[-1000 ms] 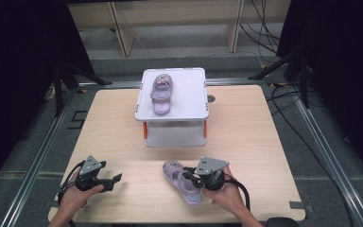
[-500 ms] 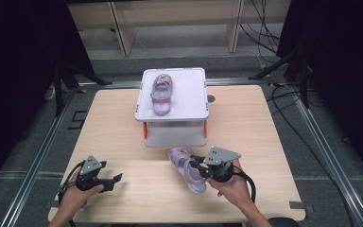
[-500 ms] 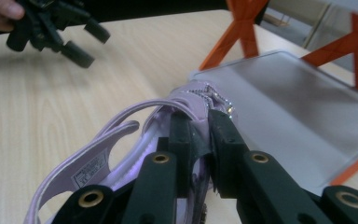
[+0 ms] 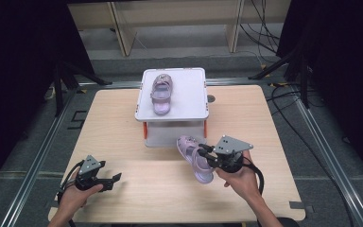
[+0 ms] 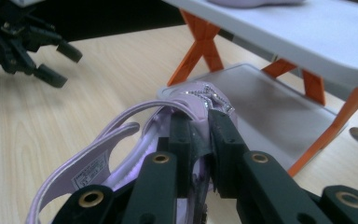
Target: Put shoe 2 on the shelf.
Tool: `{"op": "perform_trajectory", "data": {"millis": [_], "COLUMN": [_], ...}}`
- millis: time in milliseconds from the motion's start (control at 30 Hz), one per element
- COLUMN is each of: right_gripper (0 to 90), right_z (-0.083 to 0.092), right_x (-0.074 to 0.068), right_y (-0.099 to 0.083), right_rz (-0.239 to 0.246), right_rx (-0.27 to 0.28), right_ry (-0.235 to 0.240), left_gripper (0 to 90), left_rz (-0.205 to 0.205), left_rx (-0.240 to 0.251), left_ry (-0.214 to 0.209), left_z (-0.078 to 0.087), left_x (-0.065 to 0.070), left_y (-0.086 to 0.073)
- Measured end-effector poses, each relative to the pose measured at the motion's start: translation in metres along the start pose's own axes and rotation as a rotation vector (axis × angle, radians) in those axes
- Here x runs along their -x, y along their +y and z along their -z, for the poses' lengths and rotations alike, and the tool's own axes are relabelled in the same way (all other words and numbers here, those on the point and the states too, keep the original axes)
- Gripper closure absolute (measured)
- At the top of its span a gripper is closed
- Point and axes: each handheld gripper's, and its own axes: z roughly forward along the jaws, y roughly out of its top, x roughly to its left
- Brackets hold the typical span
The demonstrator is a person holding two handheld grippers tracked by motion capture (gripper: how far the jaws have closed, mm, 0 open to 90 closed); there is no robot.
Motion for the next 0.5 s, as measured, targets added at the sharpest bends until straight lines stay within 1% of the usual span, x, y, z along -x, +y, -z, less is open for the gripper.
{"op": "perform_trajectory", "data": {"millis": [67, 133, 167, 200, 233, 267, 300, 333, 367, 400, 433, 467, 500], "right_gripper": [80.7, 80.7, 80.7, 80.8, 80.7, 80.7, 80.7, 80.7, 80.8, 80.8, 80.8, 80.9, 80.9], "right_z": [0.002, 0.005, 0.006, 0.007, 0.009, 0.011, 0.012, 0.012, 0.013, 0.013, 0.014, 0.013, 0.013], "right_x": [0.003, 0.004, 0.005, 0.005, 0.006, 0.005, 0.006, 0.006, 0.006, 0.006, 0.007, 0.006, 0.007], "right_y": [0.004, 0.009, 0.012, 0.014, 0.017, 0.02, 0.022, 0.024, 0.028, 0.03, 0.033, 0.036, 0.039], "right_rz": [0.005, 0.004, 0.002, 0.003, 0.01, -0.004, -0.003, 0.004, -0.001, 0.002, 0.009, 0.0, 0.006], "right_rx": [0.01, 0.02, 0.027, 0.033, 0.04, 0.048, 0.053, 0.065, 0.064, 0.065, 0.062, 0.061, 0.068], "right_ry": [-0.01, -0.001, -0.001, -0.004, -0.003, 0.004, 0.009, 0.004, 0.012, 0.024, 0.015, 0.022, 0.02], "left_gripper": [15.0, 15.0, 15.0, 15.0, 15.0, 15.0, 15.0, 15.0, 15.0, 15.0, 15.0, 15.0, 15.0], "left_rz": [0.01, 0.014, -0.006, 0.03, 0.028, -0.029, -0.016, 0.02, 0.001, -0.007, -0.013, -0.019, -0.005], "left_rx": [-0.005, -0.003, -0.018, -0.013, -0.014, 0.006, 0.004, -0.008, 0.0, 0.001, -0.008, -0.013, -0.002], "left_ry": [0.003, 0.005, 0.016, 0.009, 0.013, 0.009, 0.007, 0.012, 0.006, 0.005, 0.009, 0.011, 0.007], "left_z": [0.0, 0.0, 0.001, 0.001, 0.002, 0.0, 0.0, 0.001, 0.0, 0.0, 0.0, 0.001, 0.0], "left_x": [0.001, 0.001, -0.001, 0.001, 0.001, -0.004, -0.003, 0.0, -0.001, -0.001, -0.001, -0.002, -0.001], "left_y": [0.0, 0.0, 0.0, -0.001, 0.0, 0.001, 0.001, 0.0, 0.0, 0.0, 0.0, 0.0, 0.0]}}
